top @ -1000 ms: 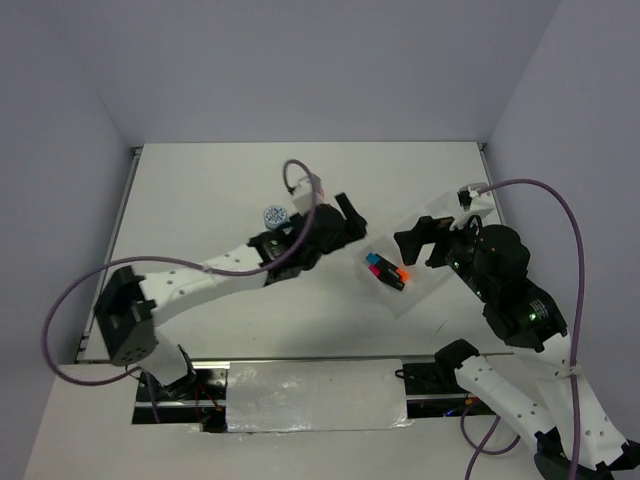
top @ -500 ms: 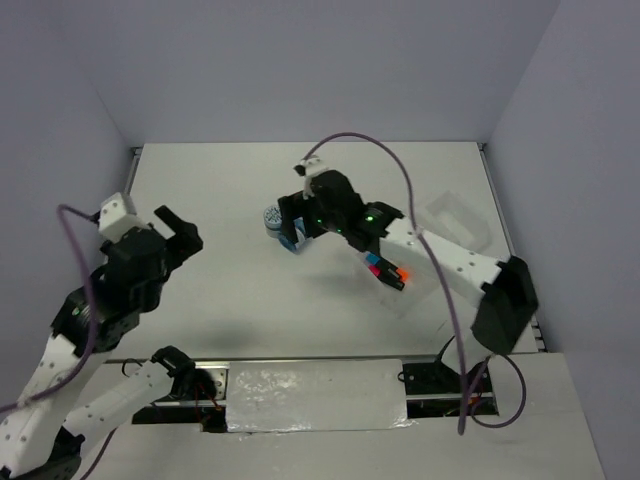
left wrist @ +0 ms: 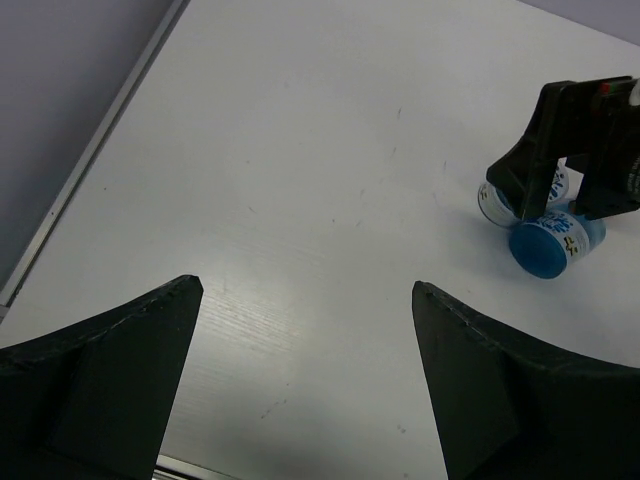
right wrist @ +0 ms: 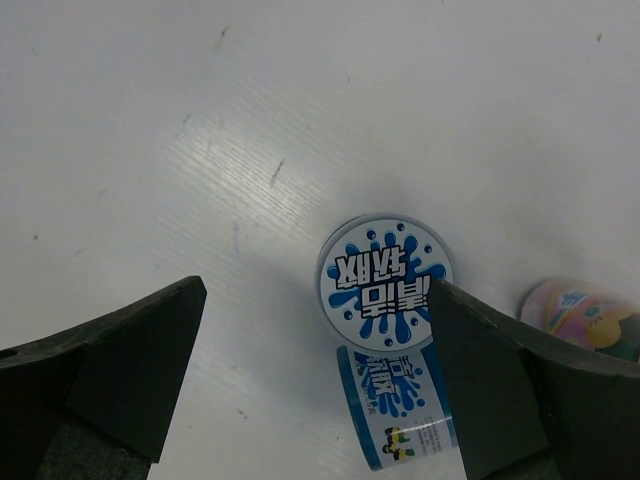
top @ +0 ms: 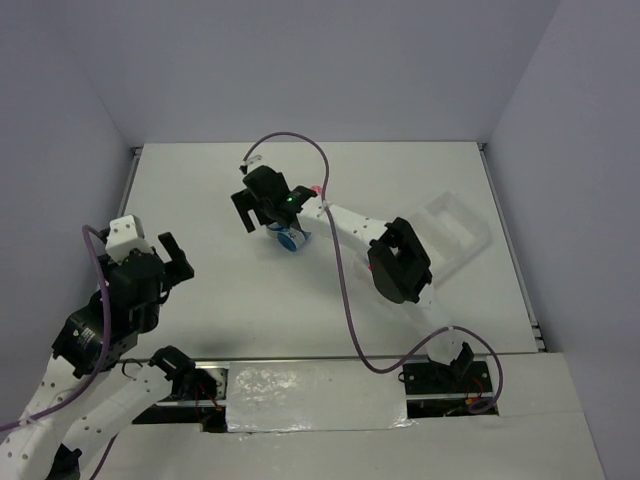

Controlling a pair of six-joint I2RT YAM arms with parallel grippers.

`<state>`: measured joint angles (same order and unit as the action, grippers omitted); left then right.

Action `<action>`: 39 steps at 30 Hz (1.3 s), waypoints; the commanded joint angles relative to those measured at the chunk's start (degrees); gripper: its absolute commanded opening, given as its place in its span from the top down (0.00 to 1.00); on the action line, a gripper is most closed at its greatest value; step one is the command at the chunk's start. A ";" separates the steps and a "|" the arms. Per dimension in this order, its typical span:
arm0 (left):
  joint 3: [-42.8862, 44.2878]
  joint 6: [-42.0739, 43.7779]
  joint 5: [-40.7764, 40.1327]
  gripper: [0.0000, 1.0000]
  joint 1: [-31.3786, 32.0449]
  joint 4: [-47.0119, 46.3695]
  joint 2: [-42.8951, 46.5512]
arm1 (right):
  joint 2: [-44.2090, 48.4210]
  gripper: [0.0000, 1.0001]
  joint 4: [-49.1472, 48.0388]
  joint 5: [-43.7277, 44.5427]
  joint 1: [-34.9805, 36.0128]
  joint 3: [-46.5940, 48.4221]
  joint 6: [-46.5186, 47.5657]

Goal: Sort the stationery into containers
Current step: Pick up the stationery from the center of the board.

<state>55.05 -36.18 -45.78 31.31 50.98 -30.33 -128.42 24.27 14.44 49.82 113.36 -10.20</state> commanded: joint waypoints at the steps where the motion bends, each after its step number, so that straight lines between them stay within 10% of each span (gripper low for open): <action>1: 0.77 2.08 -0.72 0.01 0.07 -2.81 1.06 | -1.48 0.00 0.61 0.86 -0.78 3.10 1.23; 22: -0.03 4.02 2.54 0.01 0.07 -4.84 0.80 | -2.71 0.06 -2.65 -1.25 -4.12 -0.69 1.84; 29: -0.20 4.19 2.71 0.01 0.07 -5.02 1.15 | -2.19 0.46 -3.89 -5.38 -3.94 -1.04 1.50; 39: -0.29 4.28 2.71 0.01 0.07 -5.19 1.59 | 1.32 0.71 -7.04 -12.76 -3.42 -3.32 2.02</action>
<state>54.96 -33.10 -43.13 31.31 48.01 -29.26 -131.57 21.34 6.72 45.82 110.85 -8.21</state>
